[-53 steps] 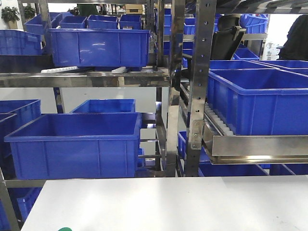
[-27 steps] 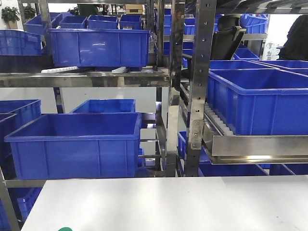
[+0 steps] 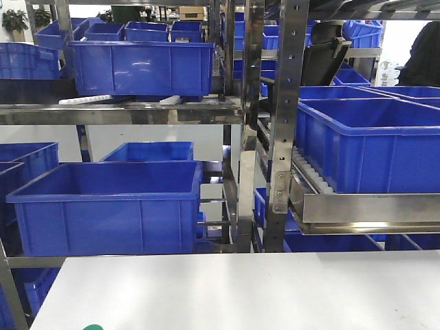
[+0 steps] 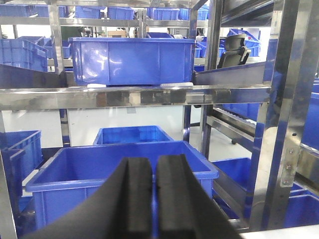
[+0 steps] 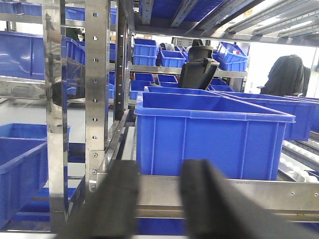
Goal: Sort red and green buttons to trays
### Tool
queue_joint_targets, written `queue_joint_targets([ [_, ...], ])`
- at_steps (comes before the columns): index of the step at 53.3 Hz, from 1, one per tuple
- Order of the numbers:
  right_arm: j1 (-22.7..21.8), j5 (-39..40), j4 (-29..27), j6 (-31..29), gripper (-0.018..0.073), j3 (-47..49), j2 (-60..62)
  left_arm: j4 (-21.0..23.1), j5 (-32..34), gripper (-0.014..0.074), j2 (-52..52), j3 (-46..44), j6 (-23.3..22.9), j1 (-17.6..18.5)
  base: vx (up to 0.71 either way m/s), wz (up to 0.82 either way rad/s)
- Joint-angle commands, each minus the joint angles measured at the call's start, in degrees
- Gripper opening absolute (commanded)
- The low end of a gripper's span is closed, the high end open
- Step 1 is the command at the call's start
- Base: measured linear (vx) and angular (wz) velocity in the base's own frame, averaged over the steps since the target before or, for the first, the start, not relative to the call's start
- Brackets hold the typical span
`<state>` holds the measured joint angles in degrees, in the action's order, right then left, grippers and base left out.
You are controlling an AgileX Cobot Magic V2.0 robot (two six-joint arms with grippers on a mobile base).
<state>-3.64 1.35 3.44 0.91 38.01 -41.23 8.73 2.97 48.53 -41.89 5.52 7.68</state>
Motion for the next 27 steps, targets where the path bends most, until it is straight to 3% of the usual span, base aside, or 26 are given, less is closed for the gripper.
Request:
queue_joint_targets([
  [1, -0.4, 5.9, 0.3, 0.0, 0.0565, 2.2, 0.1, 0.1, 4.8, 0.0393, -0.3, -2.3, 0.1, 0.1, 0.00, 0.00],
  [8, -0.4, 8.8, 0.2, 0.2, 0.0730, 2.2, 0.3, 0.1, 4.8, 0.0532, -0.3, -2.3, 0.1, 0.1, 0.00, 0.00],
  [19, -0.3, 13.3, 0.8, 3.2, 0.0701, -3.7, -3.4, 0.4, 5.1, 0.0580, -0.2, -2.3, -0.3, 0.1, 0.00, 0.00],
  [27, -0.3, 29.3, 2.6, 5.8, 0.0640, -20.3, -11.9, 0.6, 5.4, 0.0580, -0.2, -2.3, -1.0, 0.1, 0.00, 0.00],
])
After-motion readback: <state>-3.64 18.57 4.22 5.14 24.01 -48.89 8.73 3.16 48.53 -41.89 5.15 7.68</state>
